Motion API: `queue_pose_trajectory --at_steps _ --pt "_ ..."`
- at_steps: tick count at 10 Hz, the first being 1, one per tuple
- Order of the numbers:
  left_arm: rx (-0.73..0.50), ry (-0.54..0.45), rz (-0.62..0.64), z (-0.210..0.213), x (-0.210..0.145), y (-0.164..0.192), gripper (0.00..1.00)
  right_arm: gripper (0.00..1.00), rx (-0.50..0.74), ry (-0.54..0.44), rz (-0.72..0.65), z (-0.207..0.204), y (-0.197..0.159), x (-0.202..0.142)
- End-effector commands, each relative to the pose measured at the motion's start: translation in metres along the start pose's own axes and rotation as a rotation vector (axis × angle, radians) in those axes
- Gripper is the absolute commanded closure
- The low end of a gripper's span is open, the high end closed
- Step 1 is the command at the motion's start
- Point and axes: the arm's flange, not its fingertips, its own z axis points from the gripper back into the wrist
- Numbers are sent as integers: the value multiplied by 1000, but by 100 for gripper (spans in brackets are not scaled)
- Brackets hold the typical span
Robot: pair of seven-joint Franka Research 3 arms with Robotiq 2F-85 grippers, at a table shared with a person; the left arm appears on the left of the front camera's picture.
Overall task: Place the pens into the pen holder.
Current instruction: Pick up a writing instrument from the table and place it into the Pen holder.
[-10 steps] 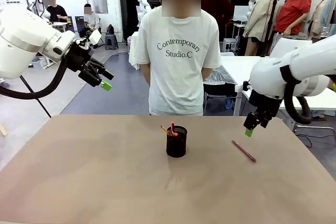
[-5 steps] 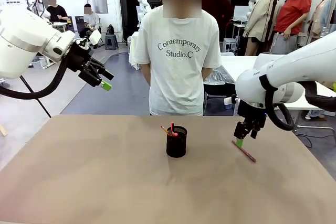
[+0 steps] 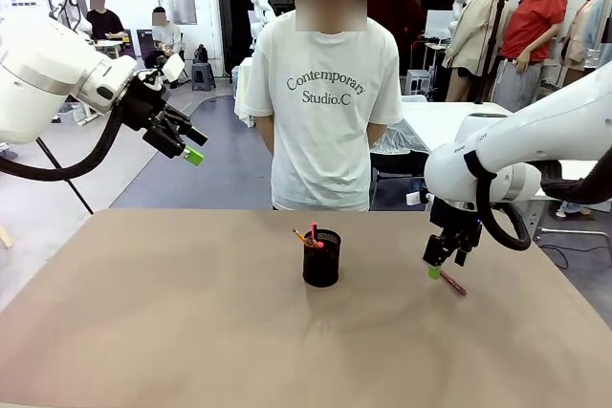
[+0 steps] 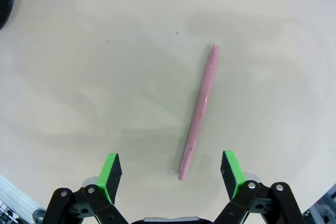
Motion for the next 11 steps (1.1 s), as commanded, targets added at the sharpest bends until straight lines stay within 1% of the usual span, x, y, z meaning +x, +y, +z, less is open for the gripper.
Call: queue_pose_trajectory --at_steps 1,6,11 --pt "4 1 -5 2 0 0 0 0 -41 -13 -13 -5 0 7" --pt "4 1 -5 2 0 0 0 0 -91 -43 3 -14 -3 23" --pt "4 1 -5 2 0 0 0 0 -113 -63 0 -19 -8 33"
